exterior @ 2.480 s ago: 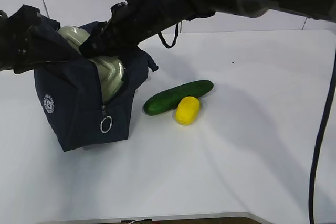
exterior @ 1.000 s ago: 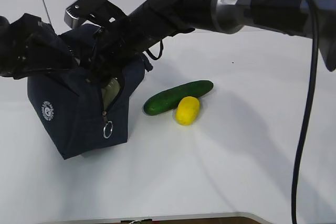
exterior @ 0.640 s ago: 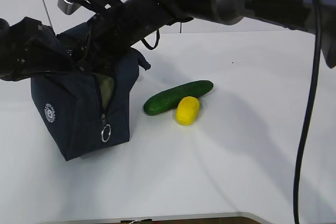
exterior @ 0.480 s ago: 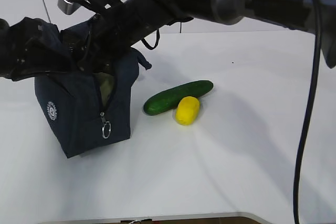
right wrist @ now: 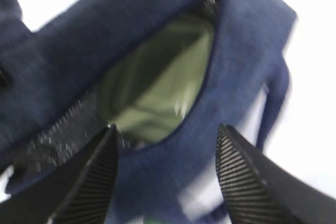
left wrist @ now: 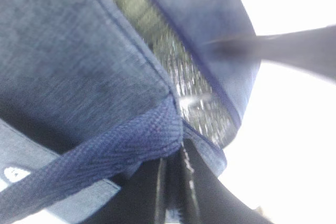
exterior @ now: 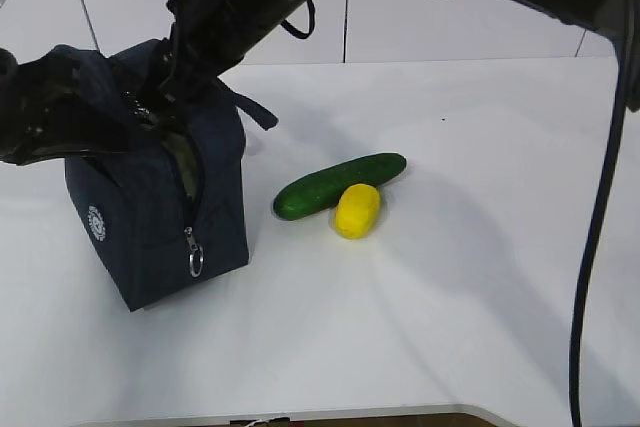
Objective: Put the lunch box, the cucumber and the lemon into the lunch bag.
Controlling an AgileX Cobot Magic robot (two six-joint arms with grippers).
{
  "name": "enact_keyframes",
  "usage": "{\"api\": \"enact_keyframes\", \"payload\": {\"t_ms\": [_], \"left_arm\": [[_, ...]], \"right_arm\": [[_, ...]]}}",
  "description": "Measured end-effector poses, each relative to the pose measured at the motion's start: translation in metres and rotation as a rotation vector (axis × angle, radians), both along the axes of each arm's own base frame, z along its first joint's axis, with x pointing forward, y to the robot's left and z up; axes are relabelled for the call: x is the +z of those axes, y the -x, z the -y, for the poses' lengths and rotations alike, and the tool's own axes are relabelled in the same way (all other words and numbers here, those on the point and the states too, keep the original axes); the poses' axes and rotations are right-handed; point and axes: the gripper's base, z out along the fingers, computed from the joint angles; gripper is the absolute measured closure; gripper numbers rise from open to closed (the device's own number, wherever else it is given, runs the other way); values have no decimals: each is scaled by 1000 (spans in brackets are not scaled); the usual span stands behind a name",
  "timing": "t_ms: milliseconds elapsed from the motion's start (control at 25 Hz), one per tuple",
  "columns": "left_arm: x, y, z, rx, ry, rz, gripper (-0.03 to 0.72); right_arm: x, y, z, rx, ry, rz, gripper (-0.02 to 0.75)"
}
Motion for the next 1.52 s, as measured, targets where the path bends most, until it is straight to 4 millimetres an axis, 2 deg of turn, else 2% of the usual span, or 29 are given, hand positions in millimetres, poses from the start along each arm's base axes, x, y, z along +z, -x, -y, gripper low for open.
{"api": "enact_keyframes", "payload": {"t_ms": [200, 320, 760, 1000, 1120, 1320, 1520], "left_arm": [[-1, 1, 0, -11, -13, 0, 697], [-2, 3, 0, -38, -31, -6, 697], [6, 12, -3, -97, -101, 35, 697], [15, 20, -6, -126, -148, 81, 697], [18, 24, -7, -145, -172, 95, 697], [17, 27, -8, -175, -195, 87, 697], [16, 28, -8, -189, -210, 80, 697]], "right_arm": [[9, 3, 10, -32, 101, -10, 265], [20, 5, 25, -74, 160, -24, 264], [49, -8, 98, -206, 240, -95, 260], [48, -13, 112, -145, 348, -11, 259], [37, -19, 115, -115, 434, 28, 259], [-8, -37, 114, -97, 533, -22, 258], [-34, -44, 111, -50, 572, -47, 258]]}}
